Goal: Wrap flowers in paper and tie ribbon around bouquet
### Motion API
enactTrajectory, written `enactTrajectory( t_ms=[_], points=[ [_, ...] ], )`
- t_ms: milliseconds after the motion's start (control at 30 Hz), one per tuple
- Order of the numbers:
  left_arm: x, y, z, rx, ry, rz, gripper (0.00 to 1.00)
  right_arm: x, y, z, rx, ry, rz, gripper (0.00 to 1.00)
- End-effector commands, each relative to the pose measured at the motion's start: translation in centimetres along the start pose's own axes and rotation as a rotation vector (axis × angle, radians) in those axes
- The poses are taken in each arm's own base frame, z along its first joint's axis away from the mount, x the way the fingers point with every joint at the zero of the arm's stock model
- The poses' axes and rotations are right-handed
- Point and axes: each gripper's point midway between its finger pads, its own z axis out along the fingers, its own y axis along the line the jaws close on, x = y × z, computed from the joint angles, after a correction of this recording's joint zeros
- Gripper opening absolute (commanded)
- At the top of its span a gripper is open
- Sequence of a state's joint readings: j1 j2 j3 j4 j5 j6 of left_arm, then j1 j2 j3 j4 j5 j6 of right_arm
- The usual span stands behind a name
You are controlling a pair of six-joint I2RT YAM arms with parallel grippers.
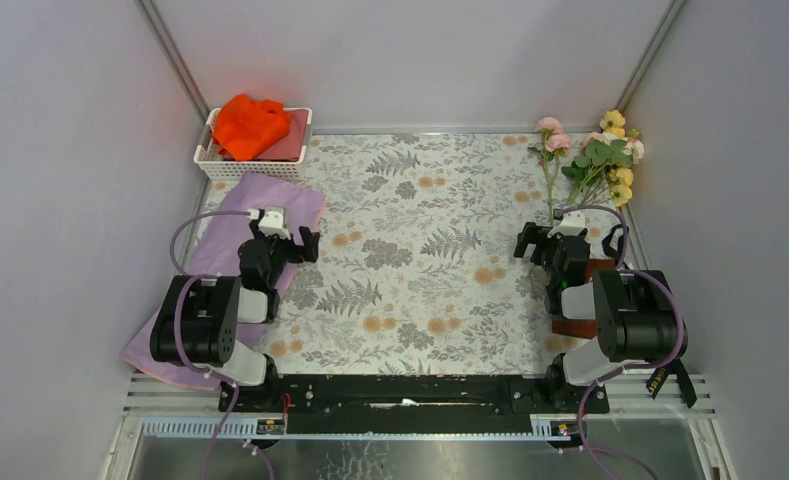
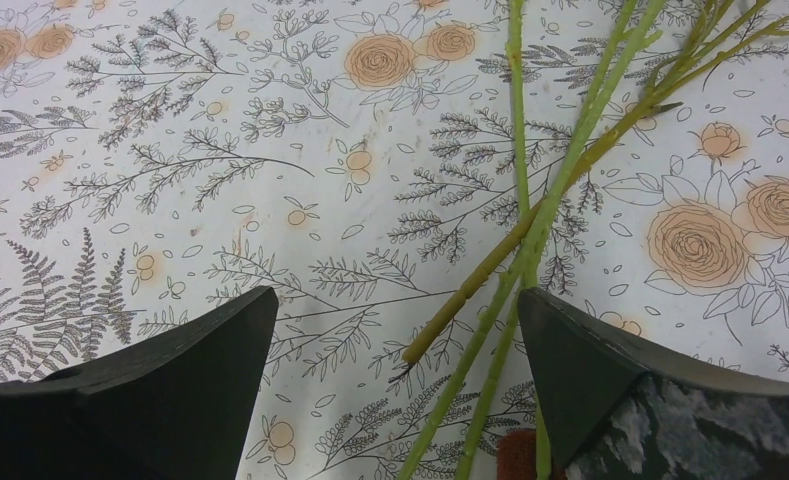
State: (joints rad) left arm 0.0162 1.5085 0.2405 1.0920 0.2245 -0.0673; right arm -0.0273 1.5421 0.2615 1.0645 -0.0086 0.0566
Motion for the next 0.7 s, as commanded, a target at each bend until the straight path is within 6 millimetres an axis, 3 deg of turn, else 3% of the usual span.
enactTrajectory(
  t_ms=[0, 100, 167, 300, 367, 433, 500, 533, 667],
  points=[
    [-2.3, 0.6, 0.4, -0.012, -0.088, 0.056, 0.99, -2.7, -0.5, 0.7, 0.025, -0.094, -0.018, 1.0],
    [-2.3, 0.6, 0.4, -0.01, -0.087, 0.056, 0.99, -2.7, -0.5, 0.8, 0.026, -0.091, -0.009, 1.0],
    [-2.5, -0.6, 0.4, 0.058, -0.08, 0.078, 0.99, -2.6, -0.7, 1.0, 0.024, -0.076, 0.001, 1.0],
    [-5.8, -2.4, 2.4, 0.178, 0.138, 0.026, 0.99, -3.1, 0.1, 0.8, -0.021, -0.09, -0.016, 1.0],
    [-6.3, -6.4, 1.6, 0.423, 0.336, 0.009, 0.99, -4.3, 0.0, 0.2, -0.01, -0.096, -0.016, 1.0],
    [-6.6, -9.9, -0.7, 0.614, 0.524, 0.066, 0.99, -6.3, 0.0, -0.5, 0.008, -0.109, -0.009, 1.0],
    [-6.6, -11.4, -2.3, 0.648, 0.677, 0.153, 0.99, -8.8, 1.1, -1.3, -0.029, -0.144, 0.072, 0.99],
    [-6.1, -10.7, -2.0, 0.586, 0.745, 0.197, 0.99, -10.2, 2.6, -1.6, -0.107, -0.153, 0.075, 0.96],
    [-2.8, -2.4, 1.5, 0.036, 0.957, 0.536, 0.99, -12.7, 9.2, -2.1, -0.347, -0.008, 0.09, 0.82]
  ],
)
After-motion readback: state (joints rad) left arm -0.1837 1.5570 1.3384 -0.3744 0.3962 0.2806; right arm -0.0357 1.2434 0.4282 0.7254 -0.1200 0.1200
